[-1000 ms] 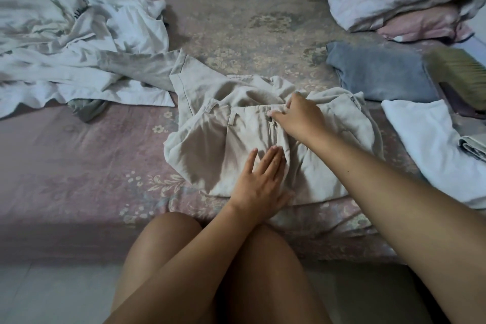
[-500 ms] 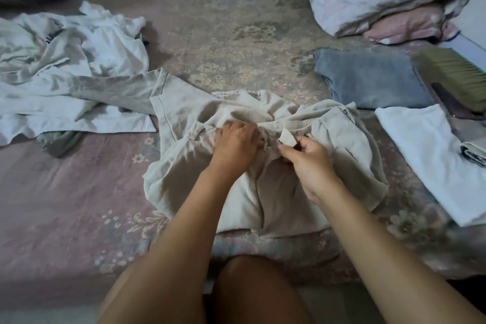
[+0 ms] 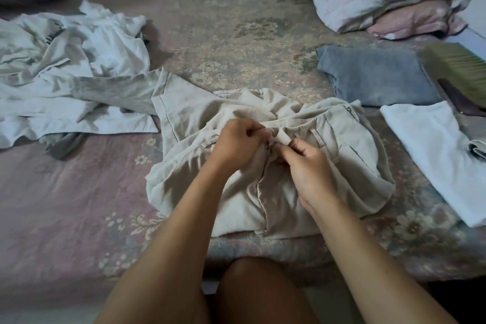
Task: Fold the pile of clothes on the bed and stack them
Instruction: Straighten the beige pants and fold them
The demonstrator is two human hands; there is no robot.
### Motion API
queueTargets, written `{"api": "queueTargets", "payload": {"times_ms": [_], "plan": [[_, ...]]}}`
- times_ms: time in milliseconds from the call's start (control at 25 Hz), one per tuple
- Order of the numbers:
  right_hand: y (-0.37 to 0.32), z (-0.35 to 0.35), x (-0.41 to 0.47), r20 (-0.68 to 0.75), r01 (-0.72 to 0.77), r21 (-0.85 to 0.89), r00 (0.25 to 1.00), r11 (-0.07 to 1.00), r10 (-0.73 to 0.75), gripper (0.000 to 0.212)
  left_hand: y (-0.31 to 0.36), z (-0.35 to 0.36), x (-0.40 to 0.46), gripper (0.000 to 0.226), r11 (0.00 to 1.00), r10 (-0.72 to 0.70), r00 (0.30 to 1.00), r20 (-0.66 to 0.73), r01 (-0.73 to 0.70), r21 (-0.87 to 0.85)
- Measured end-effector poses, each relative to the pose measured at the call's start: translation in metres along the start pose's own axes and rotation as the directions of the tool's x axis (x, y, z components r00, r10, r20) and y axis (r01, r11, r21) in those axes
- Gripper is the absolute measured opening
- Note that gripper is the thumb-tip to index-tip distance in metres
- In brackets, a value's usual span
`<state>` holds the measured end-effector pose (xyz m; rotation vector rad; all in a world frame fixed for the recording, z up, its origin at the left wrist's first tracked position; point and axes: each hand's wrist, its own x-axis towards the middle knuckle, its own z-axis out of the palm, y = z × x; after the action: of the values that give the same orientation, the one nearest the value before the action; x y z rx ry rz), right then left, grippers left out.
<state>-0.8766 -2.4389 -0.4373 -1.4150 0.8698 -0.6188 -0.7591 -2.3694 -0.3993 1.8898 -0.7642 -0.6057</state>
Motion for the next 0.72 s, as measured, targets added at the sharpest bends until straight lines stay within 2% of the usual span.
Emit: {"api": "queueTargets", "payload": {"times_ms": [80, 120, 200, 280, 360, 440, 560, 640, 720], "plan": [[0.000, -0.002, -0.003, -0.008, 0.020, -0.010, 1.000, 1.000, -0.020, 0.012, -0.001, 0.002, 0.002, 0.009, 0.999, 0.022, 0.999, -0.049, -0.021, 0.026], [0.001, -0.004, -0.003, -0.022, 0.031, -0.009, 0.999, 0.999, -0.032, 0.014, -0.003, 0.001, 0.003, 0.007, 0.988, 0.073, 0.992, -0.098, -0.059, 0.141], [0.001, -0.005, -0.001, -0.055, 0.034, 0.019, 0.998, 0.999, -0.033, 0.011, -0.007, 0.000, 0.004, 0.006, 0.899, 0.236, 0.954, -0.184, -0.143, 0.413], [-0.001, -0.004, 0.000, -0.071, 0.002, 0.085, 0.997, 0.996, 0.005, 0.012, -0.013, 0.002, 0.003, 0.010, 0.821, 0.430, 0.888, -0.162, -0.310, 0.479], [-0.002, -0.002, 0.000, -0.082, -0.013, 0.153, 0.996, 0.988, 0.026, 0.014, -0.020, 0.005, 0.000, 0.016, 0.733, 0.556, 0.827, -0.088, -0.437, 0.521], [-0.003, 0.000, -0.001, -0.088, -0.015, 0.182, 0.996, 0.983, 0.031, 0.016, -0.027, 0.008, 0.000, 0.020, 0.685, 0.574, 0.818, -0.014, -0.471, 0.556], [-0.004, 0.000, -0.002, -0.087, -0.022, 0.203, 0.995, 0.979, 0.040, 0.015, -0.028, 0.010, 0.000, 0.016, 0.715, 0.529, 0.848, -0.002, -0.445, 0.540], [-0.004, 0.000, -0.002, -0.096, -0.045, 0.239, 0.993, 0.970, 0.070, 0.014, -0.028, 0.012, -0.005, 0.010, 0.687, 0.564, 0.826, 0.004, -0.472, 0.553], [-0.005, 0.000, -0.001, -0.117, -0.067, 0.272, 0.988, 0.960, 0.103, 0.016, -0.030, 0.013, -0.013, 0.025, 0.647, 0.611, 0.791, 0.030, -0.521, 0.557]]}}
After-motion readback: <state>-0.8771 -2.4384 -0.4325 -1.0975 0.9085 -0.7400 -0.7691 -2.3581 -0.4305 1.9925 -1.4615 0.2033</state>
